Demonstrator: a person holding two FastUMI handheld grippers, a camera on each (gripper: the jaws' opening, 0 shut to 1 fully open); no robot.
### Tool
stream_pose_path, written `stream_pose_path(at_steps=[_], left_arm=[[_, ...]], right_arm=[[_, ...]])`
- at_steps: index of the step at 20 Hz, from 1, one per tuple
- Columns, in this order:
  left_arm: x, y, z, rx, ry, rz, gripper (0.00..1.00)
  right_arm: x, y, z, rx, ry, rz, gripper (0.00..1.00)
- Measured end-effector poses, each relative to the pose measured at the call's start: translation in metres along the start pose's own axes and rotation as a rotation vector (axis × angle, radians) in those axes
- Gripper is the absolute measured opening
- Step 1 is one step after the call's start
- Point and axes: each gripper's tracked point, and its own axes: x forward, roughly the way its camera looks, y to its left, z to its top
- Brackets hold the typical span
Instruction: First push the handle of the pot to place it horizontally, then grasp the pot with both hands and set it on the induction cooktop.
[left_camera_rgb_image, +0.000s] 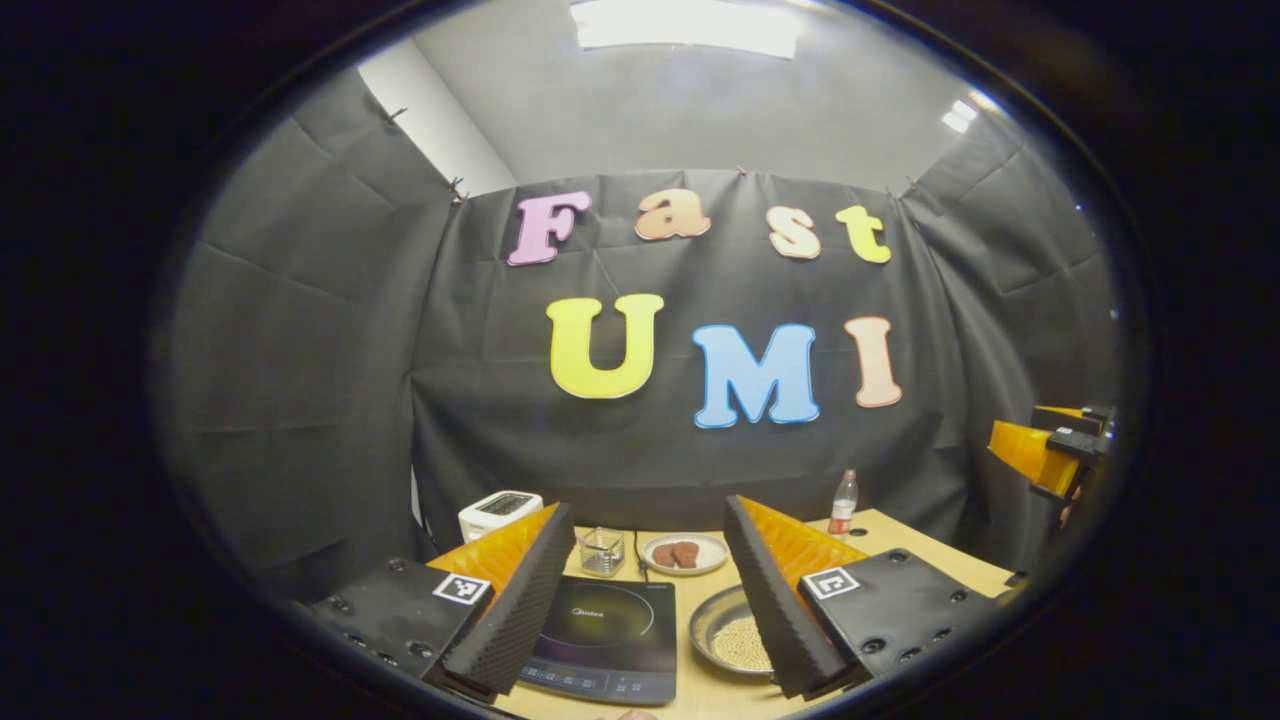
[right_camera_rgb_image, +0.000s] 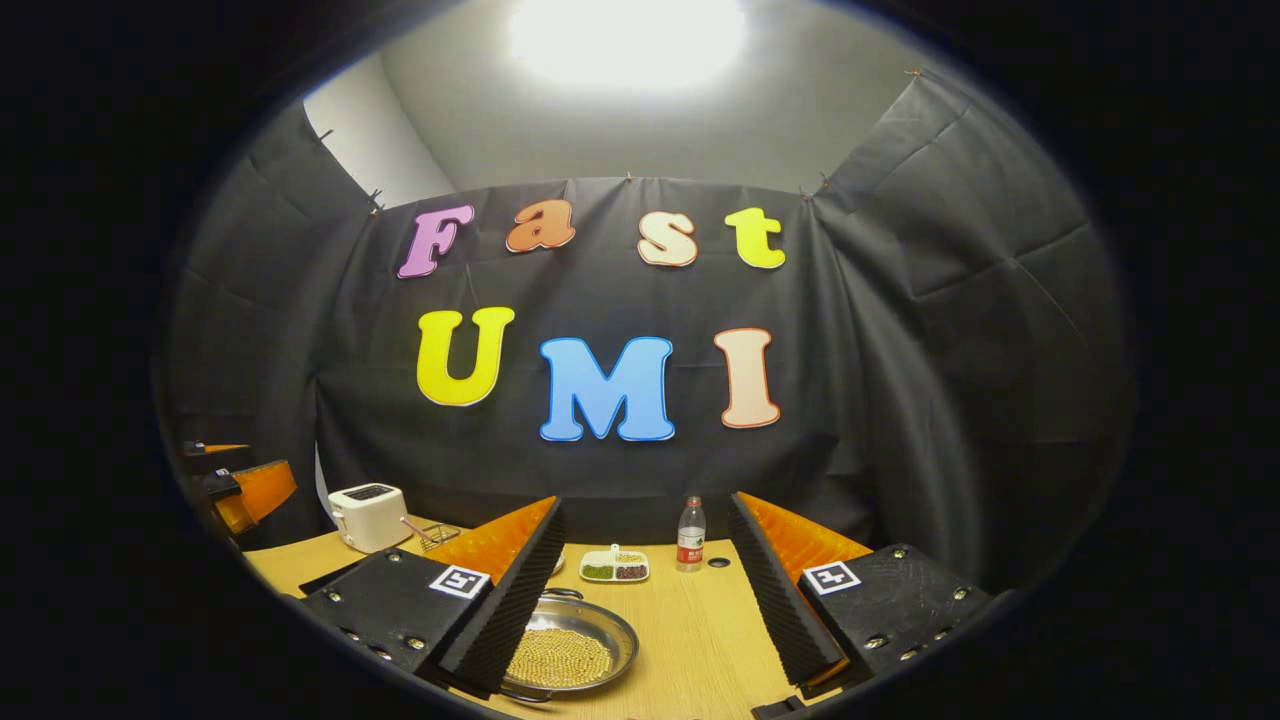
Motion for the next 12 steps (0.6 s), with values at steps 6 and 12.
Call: stream_pose_path(at_steps=[6, 12], left_arm=[[-0.0012, 0.0006, -0.0007, 0.000, 0.002, 0.002, 0.95], [-0.0020, -0.0008, -0.0004, 0.003, 0.000, 0.002, 1.00]], right_arm=[[0.0013, 0.0019, 0.0000, -0.008, 0.007, 0.004, 0.86], [-0.0010, 0.0023, -0.0056, -0.020, 0.015, -0.002, 0.56]])
